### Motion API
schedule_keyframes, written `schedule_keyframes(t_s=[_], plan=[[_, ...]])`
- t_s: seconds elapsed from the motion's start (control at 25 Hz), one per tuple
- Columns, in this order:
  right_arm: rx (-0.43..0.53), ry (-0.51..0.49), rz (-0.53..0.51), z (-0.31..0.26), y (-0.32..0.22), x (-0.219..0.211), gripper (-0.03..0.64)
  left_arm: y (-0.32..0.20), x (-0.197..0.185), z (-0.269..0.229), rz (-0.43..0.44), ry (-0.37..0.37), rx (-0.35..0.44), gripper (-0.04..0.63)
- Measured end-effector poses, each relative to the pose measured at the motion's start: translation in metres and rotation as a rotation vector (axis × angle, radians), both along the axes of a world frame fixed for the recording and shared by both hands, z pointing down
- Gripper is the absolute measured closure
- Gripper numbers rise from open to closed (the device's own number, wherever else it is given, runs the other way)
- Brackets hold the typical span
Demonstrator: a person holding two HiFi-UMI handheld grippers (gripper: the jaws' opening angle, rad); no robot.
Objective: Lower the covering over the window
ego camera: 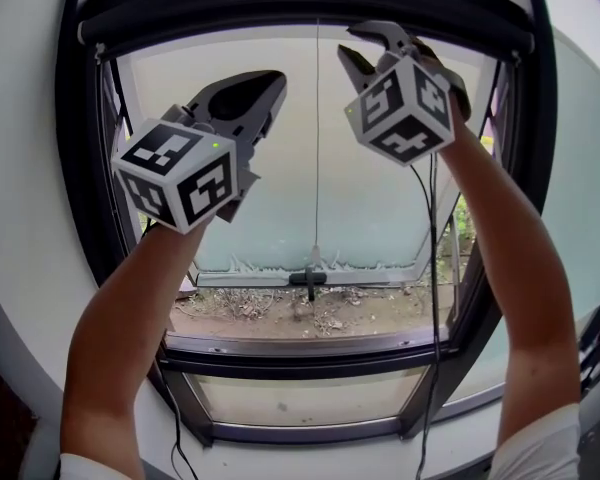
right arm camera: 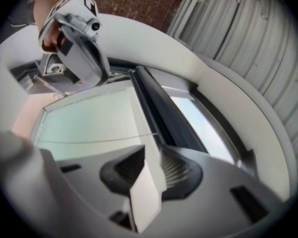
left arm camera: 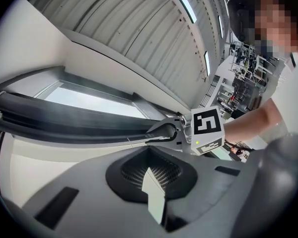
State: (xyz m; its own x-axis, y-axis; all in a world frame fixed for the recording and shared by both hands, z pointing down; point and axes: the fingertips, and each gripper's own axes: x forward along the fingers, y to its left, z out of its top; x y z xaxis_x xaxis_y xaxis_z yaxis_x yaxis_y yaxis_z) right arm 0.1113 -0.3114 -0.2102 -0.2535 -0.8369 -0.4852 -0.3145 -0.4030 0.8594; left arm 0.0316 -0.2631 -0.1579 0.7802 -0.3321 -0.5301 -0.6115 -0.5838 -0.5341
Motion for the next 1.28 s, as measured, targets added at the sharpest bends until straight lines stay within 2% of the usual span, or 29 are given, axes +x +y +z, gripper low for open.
schedule_keyframes(t_s=[0.36,0.76,1.0,1.12,1.28], plan=[[0.026,0.098,0.193,-0.036,-0.021,0.02,0.529,-0.002,0.008,-0.02,-0.023,-0.023,0.02,0.577],[-0.083,0.182,0.278,-0.037,-0.027,0.019,0.526,-0.01,0.01,-0.019,-0.045,-0.048,0.006,0.577],[-0.209,0.174,0.292,-0.04,-0.028,0.019,0.52,-0.009,0.015,-0.013,-0.037,-0.074,0.004,0.577],[-0.279,0.141,0.265,-0.039,-0.028,0.022,0.522,-0.01,0.015,-0.009,-0.038,-0.079,0.001,0.577],[-0.276,0.112,0.206,-0.042,-0.026,0.021,0.556,-0.01,0.019,-0.003,-0.043,-0.099,0.007,0.577]])
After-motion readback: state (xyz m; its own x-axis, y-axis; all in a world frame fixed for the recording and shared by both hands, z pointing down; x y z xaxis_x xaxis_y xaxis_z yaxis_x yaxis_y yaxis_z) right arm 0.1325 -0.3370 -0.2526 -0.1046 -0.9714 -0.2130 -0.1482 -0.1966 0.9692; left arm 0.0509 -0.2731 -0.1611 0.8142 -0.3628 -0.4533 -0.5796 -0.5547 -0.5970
